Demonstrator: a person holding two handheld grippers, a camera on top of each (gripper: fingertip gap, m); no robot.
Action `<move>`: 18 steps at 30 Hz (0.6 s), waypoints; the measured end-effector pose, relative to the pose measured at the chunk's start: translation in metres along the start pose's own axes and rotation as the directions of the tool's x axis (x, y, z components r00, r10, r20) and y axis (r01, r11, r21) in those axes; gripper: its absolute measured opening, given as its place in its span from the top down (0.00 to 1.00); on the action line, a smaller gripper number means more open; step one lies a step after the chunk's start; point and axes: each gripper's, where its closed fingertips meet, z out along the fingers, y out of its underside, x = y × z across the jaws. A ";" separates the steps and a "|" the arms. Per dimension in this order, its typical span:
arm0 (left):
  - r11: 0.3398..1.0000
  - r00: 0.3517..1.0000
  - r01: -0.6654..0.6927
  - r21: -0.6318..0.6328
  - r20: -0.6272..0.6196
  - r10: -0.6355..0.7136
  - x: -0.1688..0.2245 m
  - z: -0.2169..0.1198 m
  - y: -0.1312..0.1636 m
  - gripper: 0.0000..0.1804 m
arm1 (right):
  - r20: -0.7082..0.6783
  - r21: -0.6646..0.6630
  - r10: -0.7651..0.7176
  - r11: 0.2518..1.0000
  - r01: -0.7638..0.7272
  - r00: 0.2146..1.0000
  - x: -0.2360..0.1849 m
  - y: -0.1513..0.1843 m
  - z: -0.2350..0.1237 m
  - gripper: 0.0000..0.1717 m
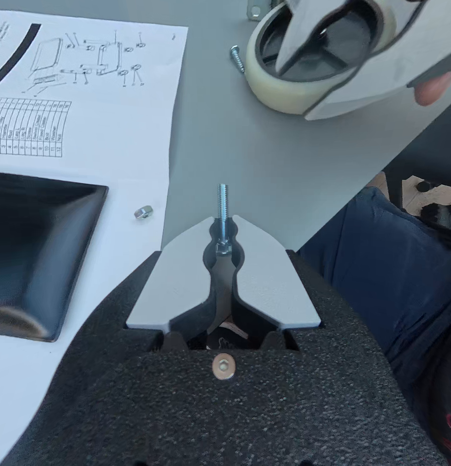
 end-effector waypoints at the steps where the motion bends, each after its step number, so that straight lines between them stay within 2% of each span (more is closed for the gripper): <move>1: 1.000 0.999 0.022 -0.015 0.028 -0.021 -0.005 0.001 0.002 0.96 | -0.003 -0.013 0.000 1.000 0.000 1.000 -0.004 -0.001 0.002 0.82; 5: 0.995 0.992 0.093 -0.044 0.090 -0.088 -0.024 -0.012 0.008 0.96 | -0.001 0.000 0.020 1.000 -0.020 1.000 -0.014 -0.014 0.005 0.82; 10: 0.983 0.970 0.180 -0.022 0.169 -0.174 -0.061 -0.065 0.029 0.96 | 0.018 0.035 0.052 0.998 -0.053 0.998 -0.023 -0.021 0.003 0.81; 14: 0.974 0.967 0.216 -0.074 0.153 -0.203 -0.073 -0.064 0.043 0.96 | 0.034 0.051 0.069 0.996 -0.071 0.997 -0.027 -0.024 0.013 0.82; 18: 0.973 0.968 0.217 -0.074 0.140 -0.206 -0.071 -0.055 0.041 0.96 | 0.041 0.045 0.063 0.997 -0.064 0.997 -0.028 -0.028 0.019 0.82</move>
